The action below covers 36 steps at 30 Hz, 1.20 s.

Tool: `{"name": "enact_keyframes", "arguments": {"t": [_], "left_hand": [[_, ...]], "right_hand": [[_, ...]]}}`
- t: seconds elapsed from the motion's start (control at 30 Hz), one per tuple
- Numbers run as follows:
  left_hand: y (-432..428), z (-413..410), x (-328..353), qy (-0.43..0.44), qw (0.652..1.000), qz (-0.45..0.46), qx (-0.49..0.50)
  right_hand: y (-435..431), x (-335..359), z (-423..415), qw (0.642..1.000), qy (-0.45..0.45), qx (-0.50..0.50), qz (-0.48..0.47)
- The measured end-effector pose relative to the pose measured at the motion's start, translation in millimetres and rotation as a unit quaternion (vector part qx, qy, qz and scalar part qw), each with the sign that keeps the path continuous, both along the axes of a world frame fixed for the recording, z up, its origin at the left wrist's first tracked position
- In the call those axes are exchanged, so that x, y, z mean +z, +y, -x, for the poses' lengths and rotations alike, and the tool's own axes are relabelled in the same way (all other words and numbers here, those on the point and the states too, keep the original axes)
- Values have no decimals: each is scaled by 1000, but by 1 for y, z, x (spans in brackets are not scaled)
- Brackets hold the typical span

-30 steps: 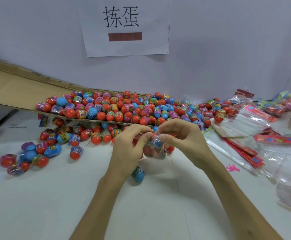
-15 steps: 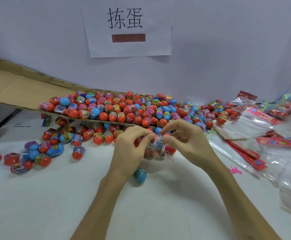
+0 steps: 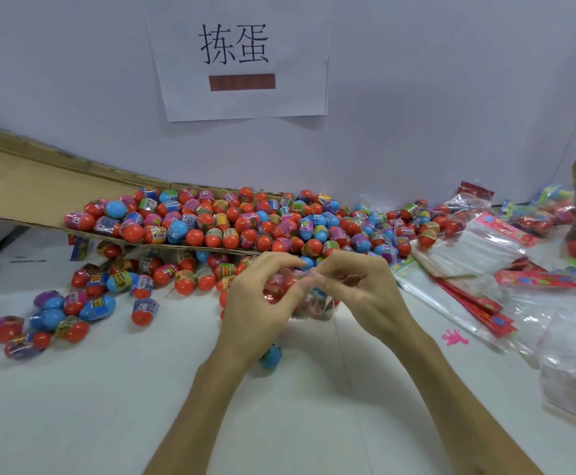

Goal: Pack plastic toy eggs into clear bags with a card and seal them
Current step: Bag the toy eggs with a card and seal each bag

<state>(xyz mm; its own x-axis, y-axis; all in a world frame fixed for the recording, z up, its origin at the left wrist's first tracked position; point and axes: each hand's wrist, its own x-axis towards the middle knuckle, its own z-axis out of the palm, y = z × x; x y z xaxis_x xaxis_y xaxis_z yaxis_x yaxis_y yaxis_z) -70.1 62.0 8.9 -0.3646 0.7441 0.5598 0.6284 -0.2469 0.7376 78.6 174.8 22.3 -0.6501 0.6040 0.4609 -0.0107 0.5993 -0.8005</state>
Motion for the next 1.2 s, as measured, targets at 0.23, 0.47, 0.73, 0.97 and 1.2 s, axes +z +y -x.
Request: {"name": "enact_keyframes", "arguments": {"t": [0.23, 0.47, 0.73, 0.97, 1.2], "left_hand": [[-3, 8, 3, -201, 979, 17, -33], [0, 11, 1, -249, 968, 3, -13], [1, 12, -2, -241, 970, -17, 3], [2, 12, -3, -208, 978, -16, 28], [3, 17, -4, -229, 964, -53, 121]], "right_hand": [[3, 10, -5, 997, -43, 53, 43], [32, 27, -33, 962, -127, 81, 229], [105, 75, -94, 840, 364, -50, 399], [69, 41, -66, 950, 121, -72, 280], [5, 14, -7, 984, -68, 61, 154]]}}
